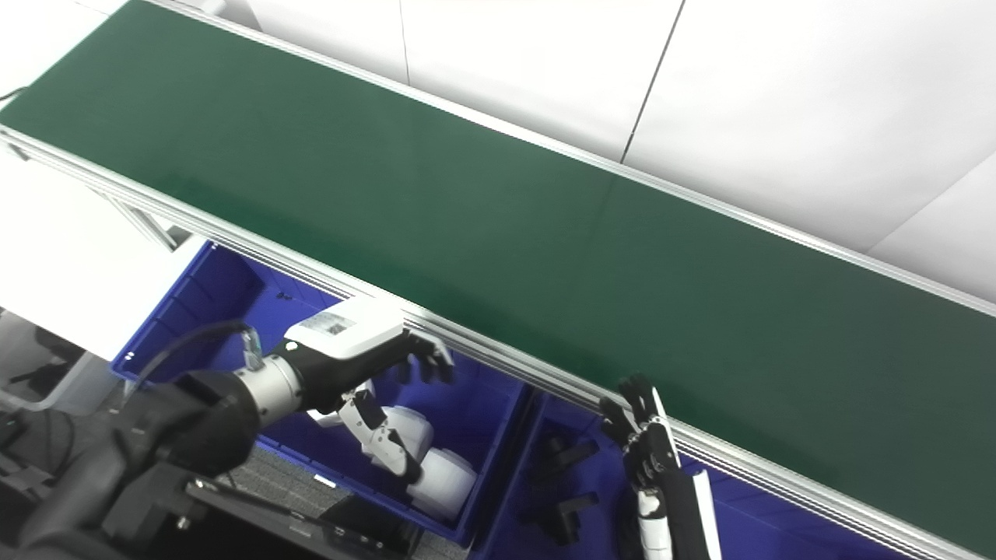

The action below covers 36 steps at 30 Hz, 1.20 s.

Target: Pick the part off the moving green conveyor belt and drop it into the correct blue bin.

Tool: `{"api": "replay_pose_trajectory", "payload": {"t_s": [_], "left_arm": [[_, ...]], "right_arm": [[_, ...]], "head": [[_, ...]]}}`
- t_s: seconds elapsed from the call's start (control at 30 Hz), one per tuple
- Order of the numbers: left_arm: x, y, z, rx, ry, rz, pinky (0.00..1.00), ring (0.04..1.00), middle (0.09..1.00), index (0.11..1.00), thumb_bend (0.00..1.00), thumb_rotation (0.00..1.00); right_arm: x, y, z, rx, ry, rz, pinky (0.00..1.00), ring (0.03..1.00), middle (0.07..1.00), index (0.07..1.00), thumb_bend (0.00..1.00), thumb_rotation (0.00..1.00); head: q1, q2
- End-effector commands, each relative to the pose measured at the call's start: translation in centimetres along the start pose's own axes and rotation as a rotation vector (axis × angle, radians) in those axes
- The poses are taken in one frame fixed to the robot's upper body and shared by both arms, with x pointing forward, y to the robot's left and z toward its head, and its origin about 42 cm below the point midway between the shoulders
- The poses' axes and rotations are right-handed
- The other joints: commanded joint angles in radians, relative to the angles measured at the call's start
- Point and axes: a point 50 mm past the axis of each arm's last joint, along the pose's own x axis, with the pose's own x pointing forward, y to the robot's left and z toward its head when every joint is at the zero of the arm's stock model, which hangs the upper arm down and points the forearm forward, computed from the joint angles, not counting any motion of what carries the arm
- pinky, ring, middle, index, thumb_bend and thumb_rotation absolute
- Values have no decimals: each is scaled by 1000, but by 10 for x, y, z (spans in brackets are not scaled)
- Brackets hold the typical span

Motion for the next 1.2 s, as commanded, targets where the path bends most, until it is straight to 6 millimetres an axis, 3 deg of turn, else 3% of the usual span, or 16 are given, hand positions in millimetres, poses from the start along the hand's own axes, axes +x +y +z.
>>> {"api": "replay_pose_trajectory", "payload": {"t_s": [0.0,0.13,0.17,0.2,0.23,0.27,0.3,0.33,0.37,0.43,0.5,0.57,0.6,0.63,0.83,1.17], "left_arm": [[-11,24,23,-288,-302,-52,538,618,658,691,694,409],[-18,33,28,-499,-558,-30,600,636,665,687,711,397],[-15,31,26,-590,-581,4,603,635,664,685,716,398],[-12,29,25,-651,-594,27,609,626,653,676,717,386],[-5,24,23,-748,-583,102,612,620,646,670,718,379],[-1,19,21,-813,-573,154,578,609,645,662,696,376],[6,9,15,-845,-542,245,561,604,644,658,684,374],[9,1,12,-860,-521,304,586,630,666,677,692,399],[12,-8,6,-849,-502,358,603,646,680,689,697,415],[21,-31,-6,-756,-455,438,655,702,724,737,689,447],[30,-59,-20,-656,-412,439,724,791,804,788,694,506],[34,-75,-34,-584,-374,407,757,830,843,810,702,525],[36,-80,-41,-551,-357,392,776,857,873,847,736,591],[37,-81,-47,-530,-341,373,802,882,896,874,746,656],[46,-82,-64,-468,-325,326,849,927,942,922,733,746],[55,-93,-67,-399,-358,269,843,911,927,925,755,771]], "right_arm": [[1,4,9,-10,-35,13,864,889,952,973,843,954],[4,9,7,-21,-38,16,857,889,951,973,839,966],[6,12,6,-24,-37,12,856,888,951,972,839,967],[7,14,5,-26,-37,10,850,884,945,968,841,970],[8,18,5,-27,-32,7,846,882,941,965,842,971],[9,21,4,-28,-29,6,849,883,940,965,847,972],[11,25,3,-30,-27,5,850,884,939,965,849,972],[13,29,2,-31,-25,5,851,884,938,966,853,972],[15,34,0,-30,-25,5,852,884,938,967,856,973],[19,42,-3,-21,-25,2,860,895,941,965,864,966],[24,51,-5,-13,-21,-6,878,900,945,964,874,957],[27,58,-8,-16,-16,-16,887,901,951,967,878,960],[29,61,-10,-19,-14,-21,890,899,959,972,870,976],[31,65,-12,-10,-13,-28,896,902,965,974,876,974],[36,81,-21,33,-7,-53,921,913,980,987,870,959],[35,89,-29,4,-20,-73,914,909,979,981,848,977]], "head": [[-9,-2],[-70,-9],[-119,-15],[-119,-15],[-183,-21],[-195,-22],[-270,-34],[-283,-36],[-358,-49],[-427,-64],[-482,-79],[-529,-99],[-529,-99],[-562,-117],[-657,-160],[-674,-195]]}}
